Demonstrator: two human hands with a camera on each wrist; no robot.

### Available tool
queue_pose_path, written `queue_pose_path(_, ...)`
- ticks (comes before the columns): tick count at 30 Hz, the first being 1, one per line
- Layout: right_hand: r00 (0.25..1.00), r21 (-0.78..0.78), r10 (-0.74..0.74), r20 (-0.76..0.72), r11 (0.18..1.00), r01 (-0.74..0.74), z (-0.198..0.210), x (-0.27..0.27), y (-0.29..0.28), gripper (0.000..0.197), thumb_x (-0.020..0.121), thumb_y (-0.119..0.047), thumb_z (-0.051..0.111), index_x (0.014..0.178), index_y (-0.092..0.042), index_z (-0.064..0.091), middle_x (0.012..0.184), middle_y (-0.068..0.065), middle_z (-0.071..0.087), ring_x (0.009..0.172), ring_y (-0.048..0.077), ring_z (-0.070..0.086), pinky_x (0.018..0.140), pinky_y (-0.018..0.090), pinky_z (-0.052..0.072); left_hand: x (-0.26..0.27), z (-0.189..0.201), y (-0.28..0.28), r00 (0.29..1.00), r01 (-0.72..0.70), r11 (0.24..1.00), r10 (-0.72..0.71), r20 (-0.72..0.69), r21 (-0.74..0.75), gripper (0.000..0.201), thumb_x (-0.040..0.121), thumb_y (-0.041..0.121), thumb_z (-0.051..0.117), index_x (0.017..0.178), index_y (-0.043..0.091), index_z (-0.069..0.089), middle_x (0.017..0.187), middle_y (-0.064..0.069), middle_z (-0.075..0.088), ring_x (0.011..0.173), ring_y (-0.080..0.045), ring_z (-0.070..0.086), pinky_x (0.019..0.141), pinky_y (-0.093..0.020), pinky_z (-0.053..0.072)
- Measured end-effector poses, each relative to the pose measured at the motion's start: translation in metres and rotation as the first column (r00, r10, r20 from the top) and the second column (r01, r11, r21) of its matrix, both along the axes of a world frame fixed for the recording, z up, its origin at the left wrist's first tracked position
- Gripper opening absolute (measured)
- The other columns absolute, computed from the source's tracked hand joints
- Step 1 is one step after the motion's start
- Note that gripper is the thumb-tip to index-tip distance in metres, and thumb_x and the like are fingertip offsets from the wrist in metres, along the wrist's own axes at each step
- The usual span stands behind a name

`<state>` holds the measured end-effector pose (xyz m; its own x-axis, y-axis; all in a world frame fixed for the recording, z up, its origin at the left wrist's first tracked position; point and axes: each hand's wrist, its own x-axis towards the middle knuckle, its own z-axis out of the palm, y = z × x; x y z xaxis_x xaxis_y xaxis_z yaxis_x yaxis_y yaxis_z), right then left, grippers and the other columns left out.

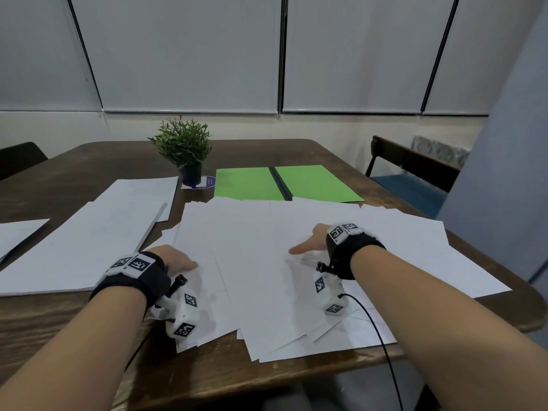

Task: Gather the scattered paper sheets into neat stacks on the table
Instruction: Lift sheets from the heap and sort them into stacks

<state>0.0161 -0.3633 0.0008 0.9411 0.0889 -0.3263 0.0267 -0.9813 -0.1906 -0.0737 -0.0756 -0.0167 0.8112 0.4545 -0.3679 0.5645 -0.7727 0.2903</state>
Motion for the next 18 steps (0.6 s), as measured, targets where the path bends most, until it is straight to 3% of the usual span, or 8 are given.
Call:
queue_pose_path(3, 0.995, 0.008, -0.100, -0.001, 0.995, 0.100, 0.006, -0.006, -0.023, 0.088, 0.065, -0.073, 0.068, 0.129, -0.013, 0.056, 0.128, 0.009, 0.061, 0.114, 0.028, 0.059, 0.093, 0.033, 0.047, 0.013, -0.014, 0.017, 0.973, -0.146, 0.926, 0.197, 0.117, -0.350, 0.058, 0.098, 0.047, 0.040, 0.136, 0.004, 0.045, 0.141, -0.018, 0.046, 0.130, -0.034, 0.045, 0.110, -0.038, 0.035)
queue_pose_path(6, 0.984, 0.066, -0.128, -0.124, 0.988, 0.137, 0.002, -0.013, -0.032, 0.076, 0.069, -0.070, 0.069, 0.118, -0.013, 0.064, 0.073, -0.004, 0.074, 0.068, 0.011, 0.069, 0.063, 0.021, 0.051, 0.022, -0.028, 0.030, 0.942, -0.186, 0.855, 0.296, 0.160, -0.483, 0.080, 0.079, 0.075, 0.047, 0.132, 0.016, 0.049, 0.137, -0.013, 0.052, 0.124, -0.032, 0.052, 0.107, -0.043, 0.039)
queue_pose_path(8, 0.983, 0.065, -0.114, -0.146, 0.990, 0.124, -0.001, -0.012, -0.020, 0.061, 0.067, -0.072, 0.068, 0.096, -0.018, 0.067, 0.047, -0.008, 0.063, 0.045, 0.011, 0.061, 0.051, 0.018, 0.045, 0.018, -0.025, 0.026, 0.949, -0.206, 0.823, 0.301, 0.099, -0.530, 0.085, 0.063, 0.074, 0.067, 0.123, 0.015, 0.054, 0.127, -0.009, 0.057, 0.101, -0.028, 0.063, 0.078, -0.035, 0.055)
queue_pose_path(10, 0.988, 0.065, -0.084, -0.133, 0.993, 0.093, -0.002, -0.011, -0.001, 0.059, 0.067, -0.072, 0.069, 0.088, -0.018, 0.063, 0.045, -0.009, 0.060, 0.041, 0.009, 0.057, 0.048, 0.017, 0.041, 0.015, -0.021, 0.018, 0.975, -0.171, 0.848, 0.219, 0.039, -0.501, 0.081, 0.061, 0.059, 0.080, 0.120, 0.010, 0.055, 0.117, -0.010, 0.059, 0.077, -0.023, 0.061, 0.048, -0.026, 0.051)
queue_pose_path(11, 0.992, 0.063, -0.048, -0.119, 0.996, 0.055, -0.002, -0.013, 0.009, 0.062, 0.065, -0.072, 0.070, 0.094, -0.017, 0.064, 0.050, -0.008, 0.060, 0.044, 0.009, 0.056, 0.049, 0.018, 0.040, 0.013, -0.017, 0.012, 0.981, -0.170, 0.873, 0.196, 0.010, -0.457, 0.078, 0.065, 0.055, 0.080, 0.121, 0.007, 0.054, 0.114, -0.011, 0.059, 0.073, -0.024, 0.059, 0.044, -0.024, 0.048)
queue_pose_path(13, 0.996, 0.043, 0.052, -0.077, 0.998, -0.049, 0.001, -0.014, 0.026, 0.072, 0.064, -0.069, 0.073, 0.113, -0.017, 0.065, 0.073, -0.003, 0.064, 0.064, 0.016, 0.060, 0.061, 0.024, 0.045, 0.011, -0.011, 0.004, 0.991, -0.122, 0.948, 0.130, 0.010, -0.293, 0.072, 0.077, 0.051, 0.071, 0.131, 0.008, 0.051, 0.121, -0.011, 0.057, 0.090, -0.026, 0.061, 0.063, -0.028, 0.054)
queue_pose_path(15, 0.994, 0.045, 0.088, -0.059, 0.995, -0.085, 0.005, -0.013, 0.033, 0.072, 0.070, -0.061, 0.075, 0.122, -0.015, 0.060, 0.108, 0.004, 0.067, 0.088, 0.024, 0.061, 0.076, 0.031, 0.047, 0.010, -0.009, 0.002, 0.999, -0.044, 0.994, 0.046, 0.011, -0.095, 0.068, 0.081, 0.054, 0.066, 0.131, 0.009, 0.053, 0.128, -0.007, 0.057, 0.112, -0.025, 0.056, 0.091, -0.028, 0.045)
queue_pose_path(18, 1.000, -0.031, 0.029, -0.009, 0.999, -0.029, 0.004, -0.011, 0.022, 0.066, 0.065, -0.068, 0.073, 0.110, -0.022, 0.059, 0.111, 0.002, 0.064, 0.089, 0.024, 0.054, 0.078, 0.031, 0.043, 0.011, -0.013, 0.006, 1.000, -0.018, 1.000, 0.018, 0.005, -0.017, 0.071, 0.073, 0.056, 0.073, 0.122, 0.008, 0.058, 0.126, -0.008, 0.060, 0.114, -0.025, 0.056, 0.095, -0.027, 0.042)
